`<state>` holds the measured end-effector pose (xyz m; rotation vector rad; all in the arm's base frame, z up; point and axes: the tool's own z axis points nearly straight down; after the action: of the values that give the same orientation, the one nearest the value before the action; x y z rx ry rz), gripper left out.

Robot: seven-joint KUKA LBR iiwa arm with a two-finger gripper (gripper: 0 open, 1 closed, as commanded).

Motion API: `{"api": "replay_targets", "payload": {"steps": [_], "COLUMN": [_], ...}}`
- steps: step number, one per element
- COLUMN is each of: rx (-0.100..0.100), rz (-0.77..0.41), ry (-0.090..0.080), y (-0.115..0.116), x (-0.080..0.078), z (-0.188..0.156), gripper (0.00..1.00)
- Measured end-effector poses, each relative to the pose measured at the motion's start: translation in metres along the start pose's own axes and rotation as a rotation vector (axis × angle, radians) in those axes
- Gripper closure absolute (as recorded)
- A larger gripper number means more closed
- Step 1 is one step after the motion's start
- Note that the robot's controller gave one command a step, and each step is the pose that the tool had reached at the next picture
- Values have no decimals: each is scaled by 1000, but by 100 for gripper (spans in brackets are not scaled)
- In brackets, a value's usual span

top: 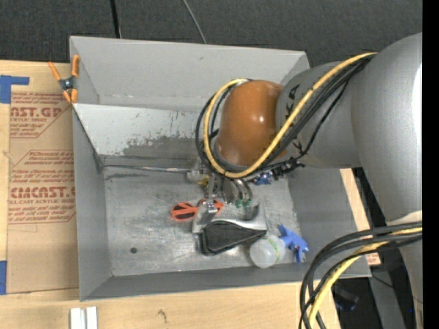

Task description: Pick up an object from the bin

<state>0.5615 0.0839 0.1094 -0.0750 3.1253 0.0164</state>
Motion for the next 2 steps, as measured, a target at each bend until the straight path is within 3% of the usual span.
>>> {"api": "replay_targets", "payload": {"steps": [1, 2], "rx": [7, 7], "rz": [-177, -177], "ry": [15, 15], "y": [-18, -18], "x": [3, 3], "z": [33, 33], "gripper": [100, 100]}}
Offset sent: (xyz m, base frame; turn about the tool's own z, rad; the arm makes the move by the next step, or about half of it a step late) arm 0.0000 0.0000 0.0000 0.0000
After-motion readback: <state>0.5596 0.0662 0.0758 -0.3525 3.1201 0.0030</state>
